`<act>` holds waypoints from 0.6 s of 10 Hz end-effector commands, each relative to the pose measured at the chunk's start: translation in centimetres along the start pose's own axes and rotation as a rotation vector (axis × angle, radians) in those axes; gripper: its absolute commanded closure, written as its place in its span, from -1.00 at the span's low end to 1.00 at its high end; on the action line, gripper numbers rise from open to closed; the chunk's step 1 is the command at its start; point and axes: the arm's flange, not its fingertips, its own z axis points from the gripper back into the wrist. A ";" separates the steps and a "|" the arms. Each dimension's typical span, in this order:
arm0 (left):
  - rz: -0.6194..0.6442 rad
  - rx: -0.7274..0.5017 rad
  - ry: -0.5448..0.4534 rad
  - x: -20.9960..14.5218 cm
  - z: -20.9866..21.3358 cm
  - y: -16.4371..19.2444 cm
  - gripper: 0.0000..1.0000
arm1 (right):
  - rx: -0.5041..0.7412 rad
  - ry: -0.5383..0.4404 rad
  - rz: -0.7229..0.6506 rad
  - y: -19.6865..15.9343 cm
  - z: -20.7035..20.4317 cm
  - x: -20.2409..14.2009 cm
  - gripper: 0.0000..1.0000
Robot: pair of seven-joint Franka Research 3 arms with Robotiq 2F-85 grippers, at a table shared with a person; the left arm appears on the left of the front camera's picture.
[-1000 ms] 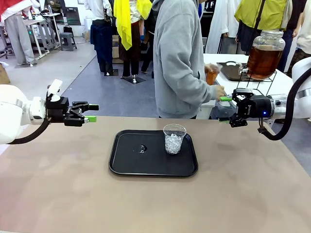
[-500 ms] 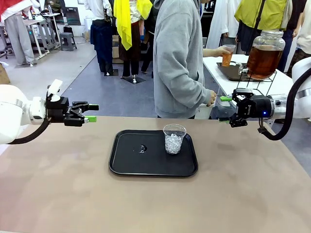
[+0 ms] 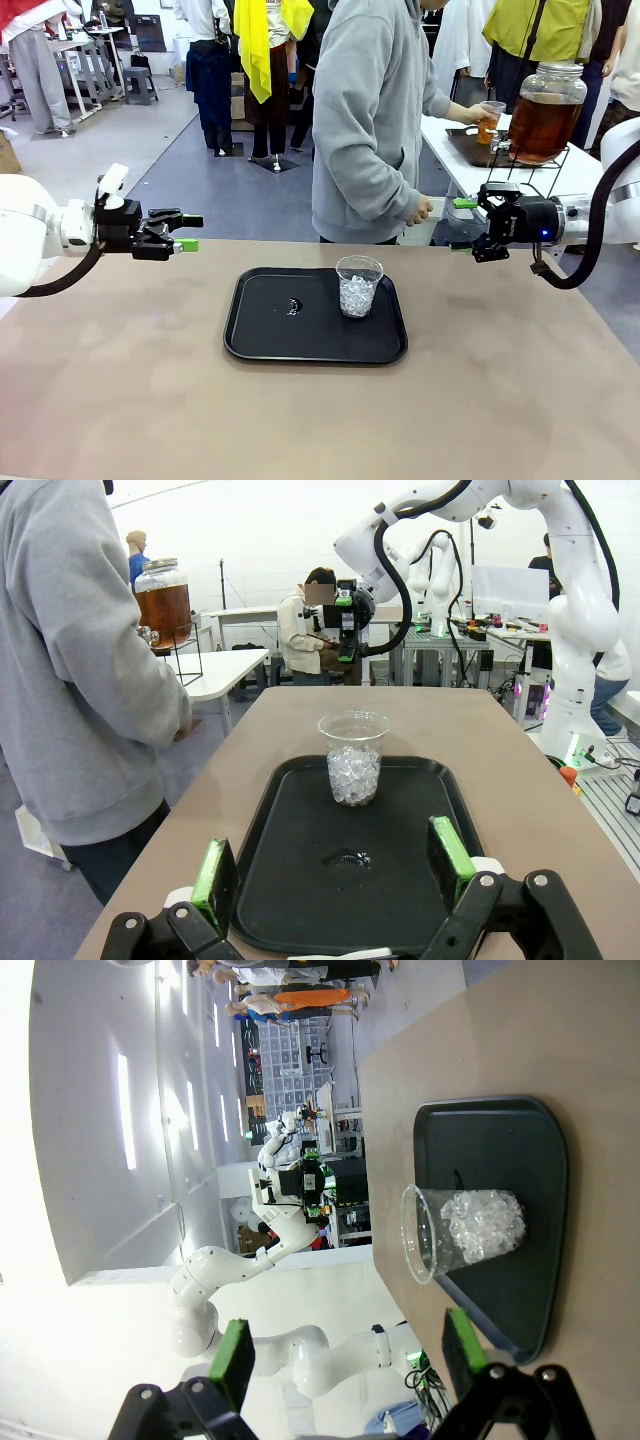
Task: Pour the drink into the iced cup.
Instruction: Pick up the iced cup indicated by the human and present it to them.
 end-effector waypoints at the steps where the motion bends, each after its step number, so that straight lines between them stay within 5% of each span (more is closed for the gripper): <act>1: -0.002 0.008 -0.005 0.2 -0.2 0.1 -1.00 | 0.002 -0.001 0.003 0.1 0.0 0.0 -1.00; 6: -0.002 0.008 -0.005 0.2 -0.2 0.1 -1.00 | 0.002 -0.001 0.003 0.1 0.0 0.0 -1.00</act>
